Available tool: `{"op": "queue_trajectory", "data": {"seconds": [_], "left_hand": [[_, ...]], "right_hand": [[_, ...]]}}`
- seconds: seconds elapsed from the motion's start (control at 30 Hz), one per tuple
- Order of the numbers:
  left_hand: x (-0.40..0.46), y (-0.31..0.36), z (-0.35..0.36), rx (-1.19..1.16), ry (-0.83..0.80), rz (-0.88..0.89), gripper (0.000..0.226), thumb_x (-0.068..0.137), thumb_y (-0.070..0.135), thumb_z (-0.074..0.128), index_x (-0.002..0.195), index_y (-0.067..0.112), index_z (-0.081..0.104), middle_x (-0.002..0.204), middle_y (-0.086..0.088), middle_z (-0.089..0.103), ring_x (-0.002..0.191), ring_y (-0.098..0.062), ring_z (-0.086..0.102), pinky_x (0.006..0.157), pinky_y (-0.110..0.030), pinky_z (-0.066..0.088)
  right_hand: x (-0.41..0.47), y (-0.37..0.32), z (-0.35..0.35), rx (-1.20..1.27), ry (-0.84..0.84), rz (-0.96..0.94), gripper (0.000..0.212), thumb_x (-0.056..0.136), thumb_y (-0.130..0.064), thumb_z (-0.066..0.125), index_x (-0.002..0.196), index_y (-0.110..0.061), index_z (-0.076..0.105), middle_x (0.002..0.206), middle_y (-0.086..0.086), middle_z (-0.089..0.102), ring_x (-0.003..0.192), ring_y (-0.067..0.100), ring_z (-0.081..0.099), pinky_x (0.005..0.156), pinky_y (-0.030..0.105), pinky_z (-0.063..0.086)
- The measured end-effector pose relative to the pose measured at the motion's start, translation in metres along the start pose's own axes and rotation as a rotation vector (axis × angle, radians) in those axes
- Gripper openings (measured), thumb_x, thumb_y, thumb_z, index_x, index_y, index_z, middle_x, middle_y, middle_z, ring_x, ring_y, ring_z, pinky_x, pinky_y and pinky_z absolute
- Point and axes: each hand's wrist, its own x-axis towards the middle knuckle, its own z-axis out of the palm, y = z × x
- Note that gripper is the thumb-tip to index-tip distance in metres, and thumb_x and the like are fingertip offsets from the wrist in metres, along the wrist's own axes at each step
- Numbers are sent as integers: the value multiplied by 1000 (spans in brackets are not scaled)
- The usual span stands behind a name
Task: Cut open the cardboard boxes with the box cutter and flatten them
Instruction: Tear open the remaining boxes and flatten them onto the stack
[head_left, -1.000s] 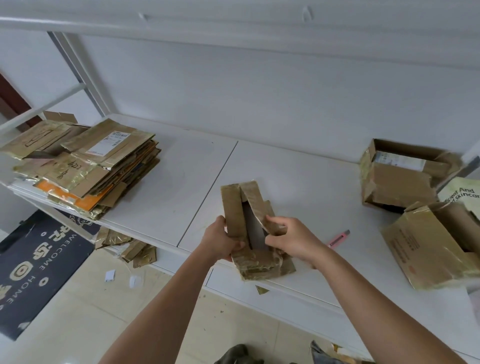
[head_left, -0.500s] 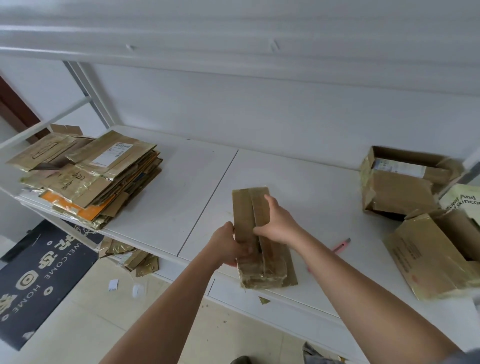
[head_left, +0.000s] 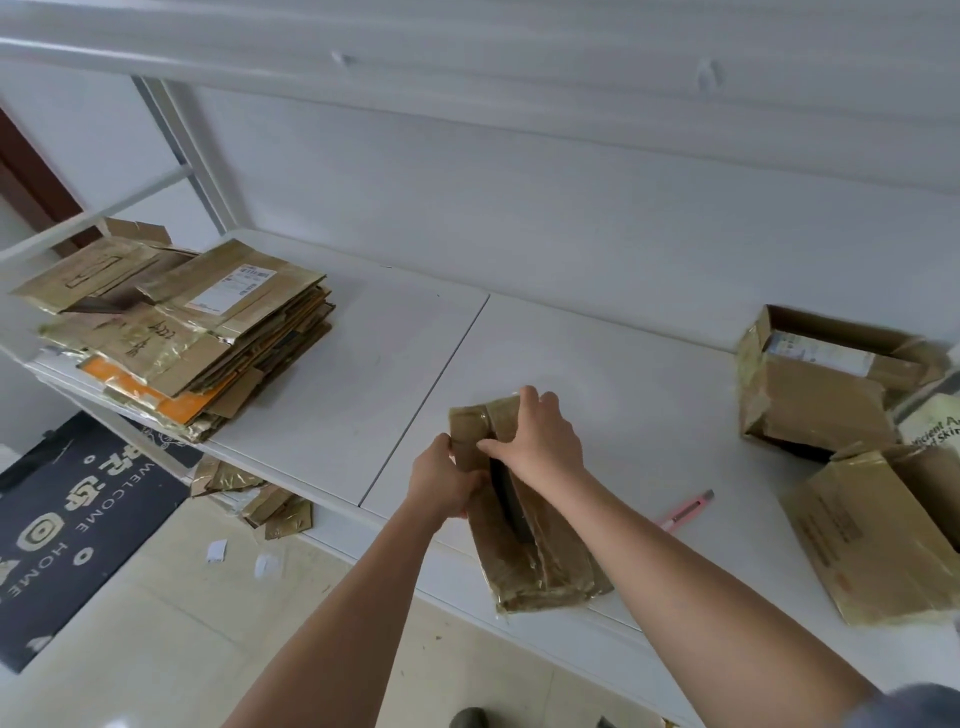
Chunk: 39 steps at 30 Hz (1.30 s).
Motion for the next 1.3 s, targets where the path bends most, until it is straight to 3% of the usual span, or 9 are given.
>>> {"op": "queue_trajectory", "data": {"seconds": [0.2, 0.37, 0.5, 0.6, 0.8, 0.97, 1.1, 1.2, 1.3], "left_hand": [[5, -10, -9, -40, -1, -15, 37, 82, 9, 72, 113, 9, 52, 103, -18, 64, 85, -36, 69, 58, -42, 61], [6, -10, -4, -31, 7, 8, 33, 81, 6, 72, 108, 13, 54, 98, -14, 63, 76, -30, 68, 49, -36, 59], [7, -9, -7, -28, 8, -8, 37, 82, 7, 71, 108, 22, 50, 100, -8, 61, 79, -25, 66, 42, -26, 53], [6, -11, -9, -13, 3, -5, 39, 82, 7, 70, 113, 20, 51, 104, -11, 63, 84, -27, 67, 44, -26, 54], [4, -2, -1, 51, 24, 20, 32, 82, 11, 73, 106, 14, 52, 92, -3, 58, 73, -22, 65, 52, -36, 60], [-2, 13, 8, 179, 92, 13, 48, 83, 22, 76, 111, 8, 40, 106, -14, 59, 88, -34, 65, 71, -46, 60], [-9, 22, 27, 408, 145, 47, 83, 82, 40, 76, 135, 0, 26, 131, -18, 48, 118, -39, 55, 89, -43, 48], [-10, 25, 34, 480, 110, 30, 100, 77, 36, 81, 141, -6, 18, 135, -19, 44, 122, -37, 52, 91, -42, 47], [-7, 28, 30, 405, 89, 10, 83, 76, 30, 79, 134, 1, 27, 120, -14, 53, 106, -33, 58, 79, -37, 51]], "right_hand": [[16, -2, -3, 96, -19, -78, 38, 81, -31, 69, 111, -7, 66, 101, 5, 68, 98, 26, 64, 73, 31, 48], [28, 26, -21, 361, -206, -41, 52, 85, -25, 73, 134, -11, 61, 130, 1, 63, 118, 15, 60, 99, 28, 48], [33, 56, -27, 768, -348, 149, 17, 96, -21, 62, 107, -12, 72, 90, 4, 71, 72, 8, 67, 61, 25, 54], [20, 79, -17, 918, -353, 276, 28, 97, -22, 63, 120, -6, 66, 99, 5, 73, 89, 15, 69, 72, 27, 55], [-5, 82, -11, 312, 123, -115, 30, 87, -28, 73, 117, -23, 67, 105, -5, 54, 93, 10, 52, 82, 22, 44], [-38, 80, -5, 253, -60, -214, 59, 85, -31, 75, 138, -15, 55, 131, 1, 60, 119, 14, 54, 103, 29, 45], [-46, 77, -4, 349, -52, -158, 60, 84, -25, 77, 139, -13, 55, 136, 2, 60, 122, 15, 56, 98, 18, 41], [-48, 75, -4, 389, -61, -124, 59, 85, -25, 76, 139, -14, 55, 136, 2, 60, 122, 15, 57, 94, 14, 39], [-48, 78, -7, 443, -98, -71, 57, 86, -27, 75, 139, -17, 55, 136, -1, 61, 119, 12, 59, 90, 10, 39]]}}
